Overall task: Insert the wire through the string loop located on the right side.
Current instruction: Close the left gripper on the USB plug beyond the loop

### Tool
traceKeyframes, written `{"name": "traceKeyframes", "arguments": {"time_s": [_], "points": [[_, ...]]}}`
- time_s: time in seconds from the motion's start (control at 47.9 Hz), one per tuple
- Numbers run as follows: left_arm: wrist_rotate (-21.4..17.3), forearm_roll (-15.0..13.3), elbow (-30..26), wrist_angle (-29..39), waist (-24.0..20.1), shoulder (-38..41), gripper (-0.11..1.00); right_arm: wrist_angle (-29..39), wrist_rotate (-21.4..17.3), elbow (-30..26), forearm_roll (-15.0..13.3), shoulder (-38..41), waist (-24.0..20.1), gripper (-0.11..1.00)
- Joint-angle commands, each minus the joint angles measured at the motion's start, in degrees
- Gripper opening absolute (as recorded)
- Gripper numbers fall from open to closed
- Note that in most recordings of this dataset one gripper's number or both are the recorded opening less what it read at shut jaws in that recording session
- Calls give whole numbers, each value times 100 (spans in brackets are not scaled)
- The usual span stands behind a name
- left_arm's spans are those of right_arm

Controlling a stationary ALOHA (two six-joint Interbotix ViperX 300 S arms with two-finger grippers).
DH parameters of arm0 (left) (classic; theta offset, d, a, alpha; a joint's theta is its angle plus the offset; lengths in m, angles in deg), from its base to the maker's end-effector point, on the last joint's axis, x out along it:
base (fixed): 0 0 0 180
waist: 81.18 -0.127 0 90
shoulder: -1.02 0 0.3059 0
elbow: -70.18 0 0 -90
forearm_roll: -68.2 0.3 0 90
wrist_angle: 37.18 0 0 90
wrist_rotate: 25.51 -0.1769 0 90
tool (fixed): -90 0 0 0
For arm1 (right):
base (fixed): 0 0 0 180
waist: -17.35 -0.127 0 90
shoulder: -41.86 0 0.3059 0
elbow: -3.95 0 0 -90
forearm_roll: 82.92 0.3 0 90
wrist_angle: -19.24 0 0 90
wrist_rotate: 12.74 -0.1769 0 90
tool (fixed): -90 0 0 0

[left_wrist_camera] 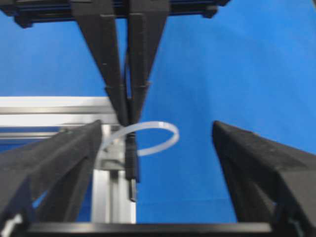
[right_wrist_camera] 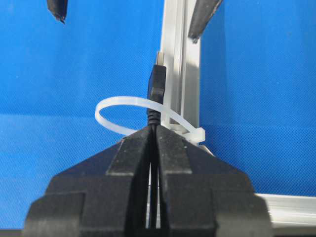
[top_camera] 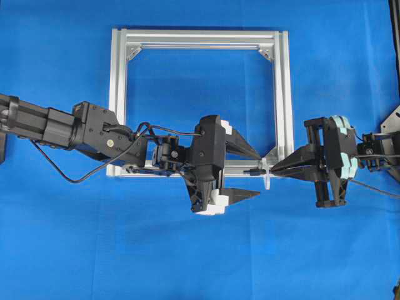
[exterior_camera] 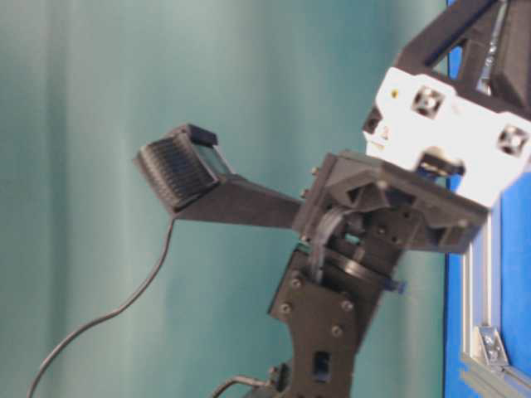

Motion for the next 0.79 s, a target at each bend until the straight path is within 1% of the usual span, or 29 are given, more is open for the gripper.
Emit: {"name": "traceKeyframes", "arguments": {"time_s": [0.0,0.251,0.772], "points": [[-9,18,-97,-35,0,35,85,-26,-9,-105,18,-35,9,-4],[0,18,-97,-35,-18,396,86,-26,-9,-105,18,-35,9,-4],[9,26,-123,-62,-26,404,86,-26,-9,-105,9,-35,9,-4]]}}
